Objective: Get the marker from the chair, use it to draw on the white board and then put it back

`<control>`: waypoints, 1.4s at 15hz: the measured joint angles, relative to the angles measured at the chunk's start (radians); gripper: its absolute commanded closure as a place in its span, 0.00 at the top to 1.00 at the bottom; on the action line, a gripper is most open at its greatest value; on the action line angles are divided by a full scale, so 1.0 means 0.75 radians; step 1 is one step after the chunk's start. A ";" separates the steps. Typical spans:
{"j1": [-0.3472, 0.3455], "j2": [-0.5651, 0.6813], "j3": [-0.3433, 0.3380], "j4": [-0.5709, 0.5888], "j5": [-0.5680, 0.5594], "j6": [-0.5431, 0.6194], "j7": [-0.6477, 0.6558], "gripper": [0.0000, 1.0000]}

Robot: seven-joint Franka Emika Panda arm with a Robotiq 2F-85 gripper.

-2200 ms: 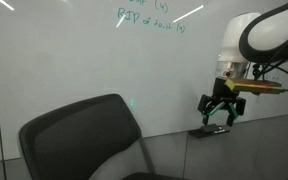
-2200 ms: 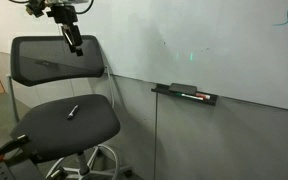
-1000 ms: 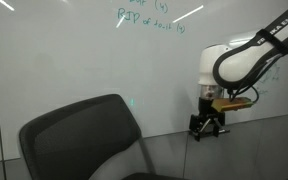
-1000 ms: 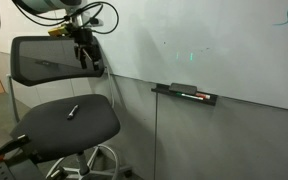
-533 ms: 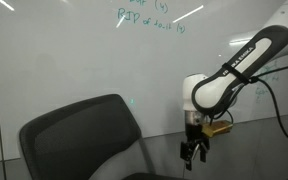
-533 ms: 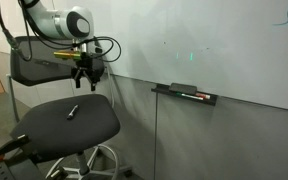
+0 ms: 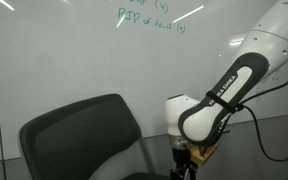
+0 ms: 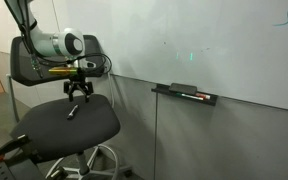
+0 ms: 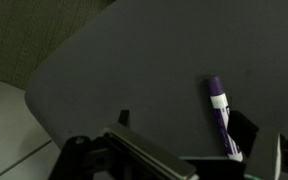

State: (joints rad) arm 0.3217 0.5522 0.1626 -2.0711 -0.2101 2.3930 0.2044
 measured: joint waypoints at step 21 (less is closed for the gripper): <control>0.160 0.293 0.004 0.149 -0.036 0.085 -0.122 0.82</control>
State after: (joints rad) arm 0.4413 0.7717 0.1655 -1.9593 -0.2372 2.4565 0.1125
